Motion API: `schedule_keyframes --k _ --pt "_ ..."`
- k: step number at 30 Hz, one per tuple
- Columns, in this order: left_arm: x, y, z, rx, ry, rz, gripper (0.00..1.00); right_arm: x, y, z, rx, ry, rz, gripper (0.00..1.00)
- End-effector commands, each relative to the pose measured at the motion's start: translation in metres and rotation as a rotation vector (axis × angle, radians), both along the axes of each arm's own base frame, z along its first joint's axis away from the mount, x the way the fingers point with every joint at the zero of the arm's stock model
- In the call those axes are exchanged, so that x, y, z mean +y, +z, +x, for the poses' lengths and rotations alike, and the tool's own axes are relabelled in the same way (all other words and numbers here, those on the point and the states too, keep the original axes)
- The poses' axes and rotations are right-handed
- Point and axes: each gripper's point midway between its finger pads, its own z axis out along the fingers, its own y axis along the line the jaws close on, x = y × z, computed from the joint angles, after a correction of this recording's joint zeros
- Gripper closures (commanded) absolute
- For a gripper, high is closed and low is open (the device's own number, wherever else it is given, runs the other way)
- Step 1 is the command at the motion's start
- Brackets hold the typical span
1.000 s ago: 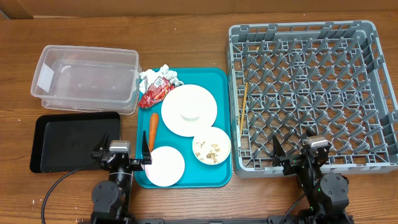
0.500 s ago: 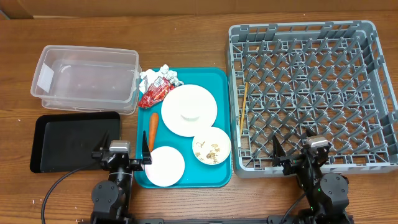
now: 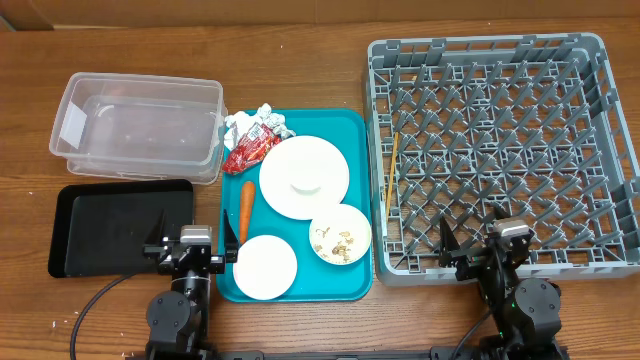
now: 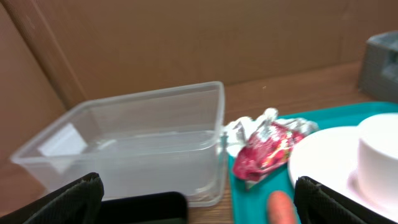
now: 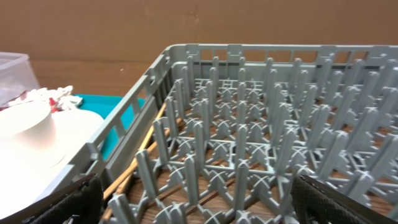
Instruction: Sort waste into correct bins and load items into the dishwasher
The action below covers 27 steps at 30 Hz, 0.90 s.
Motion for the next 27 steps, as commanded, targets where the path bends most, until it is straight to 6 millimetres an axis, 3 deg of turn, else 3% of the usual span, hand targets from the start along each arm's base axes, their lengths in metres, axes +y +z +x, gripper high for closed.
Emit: schedule_keyframes --k 1,11,14,16,19,20,23,27 --pt "0.011 0.001 -0.001 0.001 0.053 0.130 0.00 -0.006 0.002 0.001 -0.017 -0.033 -0.007 0.00" --pt "0.008 0.004 -0.001 -0.012 0.041 0.123 0.00 -0.005 0.000 0.001 -0.008 -0.030 -0.004 0.00" --pt "-0.015 -0.001 0.000 -0.003 -0.097 0.085 0.00 0.004 0.002 0.000 -0.009 0.016 0.033 0.00" --pt "-0.045 0.003 -0.003 -0.022 -0.267 0.060 0.00 0.012 0.009 -0.001 -0.016 0.053 0.112 0.00" --pt "-0.084 0.033 -0.016 -0.154 -0.504 0.060 0.00 0.033 0.032 -0.008 -0.056 0.170 0.238 0.00" --pt "-0.089 0.046 -0.020 -0.202 -0.534 0.046 0.00 0.038 0.040 -0.010 -0.070 0.202 0.256 0.00" --pt "-0.085 0.095 -0.030 -0.326 -0.530 -0.103 0.00 0.043 0.072 -0.019 -0.111 0.246 0.316 0.00" --pt "-0.092 0.131 -0.041 -0.291 -0.591 -0.178 0.00 0.042 0.112 -0.027 -0.126 0.246 0.318 0.00"
